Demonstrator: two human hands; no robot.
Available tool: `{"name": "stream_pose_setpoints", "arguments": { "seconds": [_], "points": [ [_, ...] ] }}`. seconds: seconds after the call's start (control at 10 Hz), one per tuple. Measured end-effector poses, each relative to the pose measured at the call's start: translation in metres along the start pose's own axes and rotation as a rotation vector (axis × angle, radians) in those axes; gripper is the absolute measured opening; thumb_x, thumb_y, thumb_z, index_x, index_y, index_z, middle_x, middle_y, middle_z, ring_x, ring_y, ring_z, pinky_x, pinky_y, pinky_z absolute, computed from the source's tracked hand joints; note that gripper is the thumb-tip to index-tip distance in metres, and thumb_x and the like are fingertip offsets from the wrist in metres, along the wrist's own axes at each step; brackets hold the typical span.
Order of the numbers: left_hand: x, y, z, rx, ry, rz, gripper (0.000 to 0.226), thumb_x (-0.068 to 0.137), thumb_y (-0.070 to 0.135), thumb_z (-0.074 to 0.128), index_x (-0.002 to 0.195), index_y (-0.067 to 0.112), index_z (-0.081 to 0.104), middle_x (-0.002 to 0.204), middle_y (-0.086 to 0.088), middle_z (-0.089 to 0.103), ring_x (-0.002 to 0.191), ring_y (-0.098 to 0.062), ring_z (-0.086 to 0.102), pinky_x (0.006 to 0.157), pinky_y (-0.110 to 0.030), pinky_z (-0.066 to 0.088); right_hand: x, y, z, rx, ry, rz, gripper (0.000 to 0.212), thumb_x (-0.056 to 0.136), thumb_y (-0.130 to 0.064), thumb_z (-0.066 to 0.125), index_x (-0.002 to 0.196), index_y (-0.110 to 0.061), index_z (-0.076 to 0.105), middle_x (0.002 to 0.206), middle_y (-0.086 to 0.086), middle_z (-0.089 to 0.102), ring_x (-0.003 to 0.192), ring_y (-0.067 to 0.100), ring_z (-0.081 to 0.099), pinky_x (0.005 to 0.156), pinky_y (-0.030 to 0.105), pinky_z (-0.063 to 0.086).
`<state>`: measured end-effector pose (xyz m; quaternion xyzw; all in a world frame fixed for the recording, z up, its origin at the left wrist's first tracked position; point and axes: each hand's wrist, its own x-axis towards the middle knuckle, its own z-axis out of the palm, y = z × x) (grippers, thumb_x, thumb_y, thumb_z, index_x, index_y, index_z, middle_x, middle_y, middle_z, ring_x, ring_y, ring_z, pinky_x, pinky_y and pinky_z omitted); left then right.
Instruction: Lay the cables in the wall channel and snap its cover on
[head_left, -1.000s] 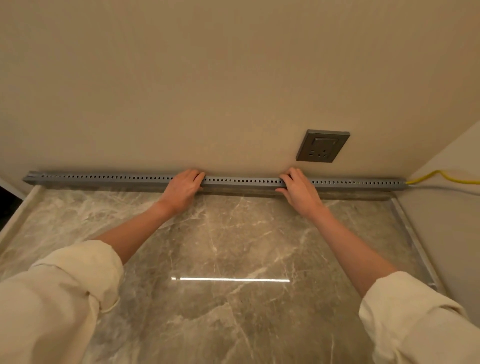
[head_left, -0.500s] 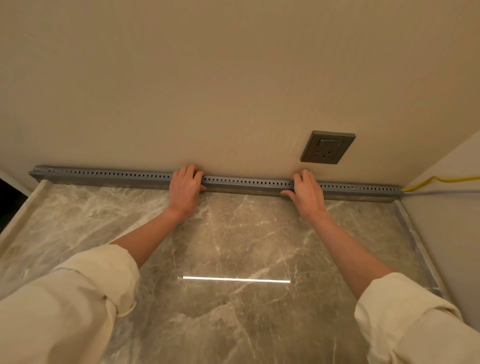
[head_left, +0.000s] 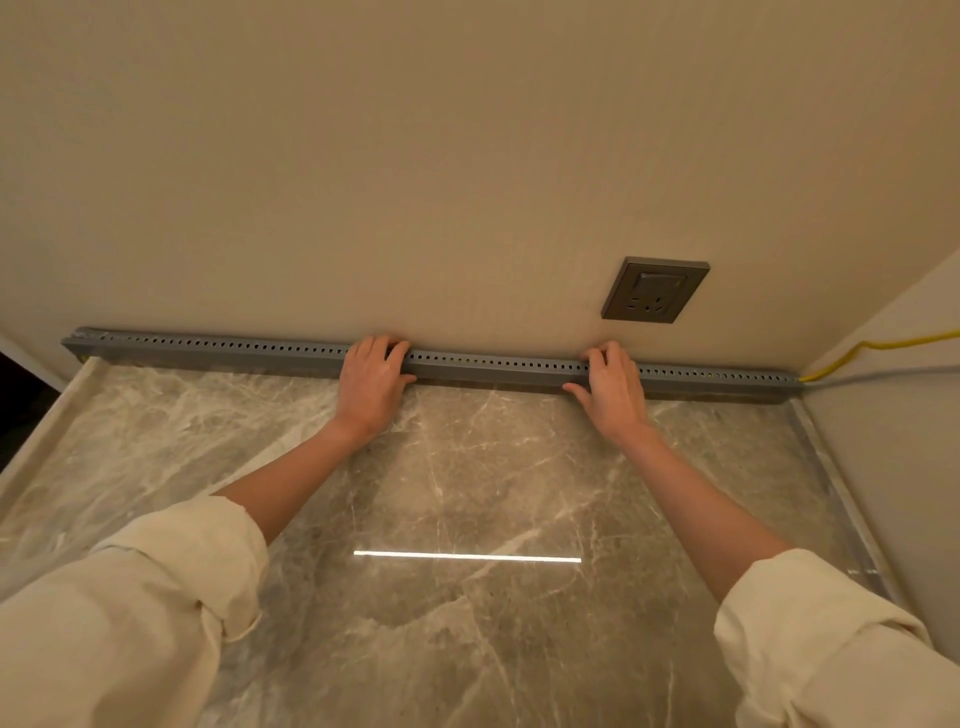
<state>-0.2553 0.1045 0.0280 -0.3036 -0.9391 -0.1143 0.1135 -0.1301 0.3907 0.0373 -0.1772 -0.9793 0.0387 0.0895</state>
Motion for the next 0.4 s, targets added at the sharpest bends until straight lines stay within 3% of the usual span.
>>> {"name": "stream_pose_setpoints", "arguments": {
  "seconds": [0.4],
  "points": [
    [-0.0101,0.0031,-0.0029,-0.088,0.056,-0.061,0.038,0.093,0.026,0.053,0.124,0.003,0.05,0.118,-0.017,0.057,0.108,-0.032,0.052,0.094,-0.043,0.044,-0.0062,-0.0053,-0.0029,-0.011,0.057,-0.07,0.046,0.091,-0.038,0.058,0.121,-0.004,0.051,0.122,0.014,0.051,0.112,0.029,0.049,0.097,0.04,0.043]
  ]
}}
